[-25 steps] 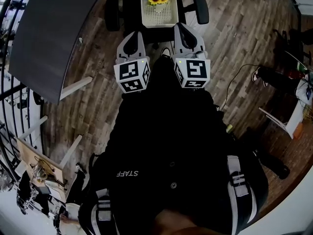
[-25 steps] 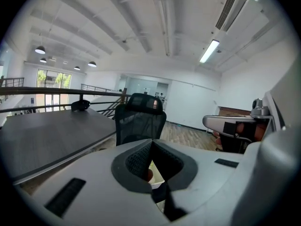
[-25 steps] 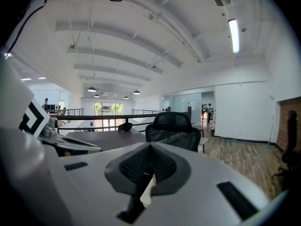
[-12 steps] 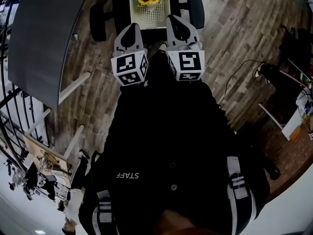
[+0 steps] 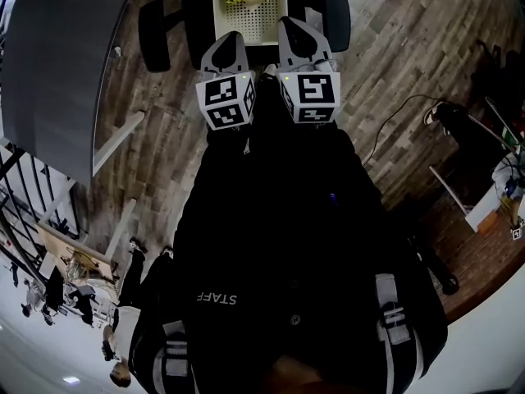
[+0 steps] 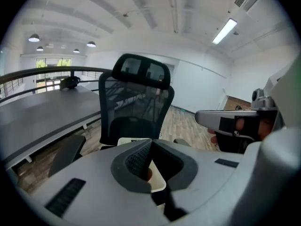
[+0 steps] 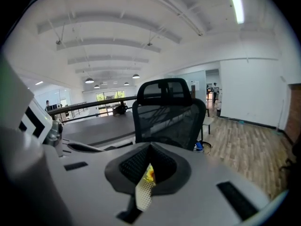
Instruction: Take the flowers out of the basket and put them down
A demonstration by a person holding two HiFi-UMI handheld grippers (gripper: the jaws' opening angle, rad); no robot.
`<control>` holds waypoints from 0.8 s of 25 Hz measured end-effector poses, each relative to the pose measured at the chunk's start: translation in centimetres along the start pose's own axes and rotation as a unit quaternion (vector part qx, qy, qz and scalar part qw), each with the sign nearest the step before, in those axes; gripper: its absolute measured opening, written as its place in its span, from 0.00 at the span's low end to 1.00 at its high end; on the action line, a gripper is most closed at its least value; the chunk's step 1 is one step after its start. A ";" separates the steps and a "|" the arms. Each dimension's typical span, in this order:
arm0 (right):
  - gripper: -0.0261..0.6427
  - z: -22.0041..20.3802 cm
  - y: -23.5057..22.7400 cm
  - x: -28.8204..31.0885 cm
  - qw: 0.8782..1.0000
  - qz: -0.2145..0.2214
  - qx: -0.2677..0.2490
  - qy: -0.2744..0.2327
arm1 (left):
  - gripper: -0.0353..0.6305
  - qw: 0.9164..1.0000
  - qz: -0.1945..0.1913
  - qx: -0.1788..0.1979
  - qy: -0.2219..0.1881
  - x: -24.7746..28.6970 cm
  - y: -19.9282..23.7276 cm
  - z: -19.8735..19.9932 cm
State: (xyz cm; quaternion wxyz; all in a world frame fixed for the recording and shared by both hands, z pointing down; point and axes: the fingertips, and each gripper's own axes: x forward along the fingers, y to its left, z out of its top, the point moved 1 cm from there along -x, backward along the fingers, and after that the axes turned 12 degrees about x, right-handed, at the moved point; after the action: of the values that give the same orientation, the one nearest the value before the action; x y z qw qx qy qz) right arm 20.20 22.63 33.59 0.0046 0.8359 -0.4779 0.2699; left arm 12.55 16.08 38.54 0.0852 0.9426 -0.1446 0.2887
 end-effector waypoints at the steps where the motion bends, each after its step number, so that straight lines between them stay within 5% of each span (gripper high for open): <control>1: 0.06 -0.6 -0.4 0.8 1.000 -0.005 0.001 0.005 | 0.05 1.000 -0.005 0.000 0.008 0.9 0.2 -0.6; 11: 0.06 -9.9 -6.1 10.4 0.996 -0.043 0.031 0.065 | 0.05 0.996 -0.011 -0.016 0.092 13.0 2.6 -9.9; 20: 0.06 -16.8 -12.1 17.8 0.993 -0.068 0.045 0.080 | 0.05 0.994 -0.006 -0.037 0.105 22.3 2.9 -15.7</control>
State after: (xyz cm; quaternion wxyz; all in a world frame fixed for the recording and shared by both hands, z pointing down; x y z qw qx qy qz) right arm 29.45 19.50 59.11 0.0232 0.8415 -0.4057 0.3561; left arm 21.08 12.24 64.29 0.1363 0.9039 -0.1401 0.3805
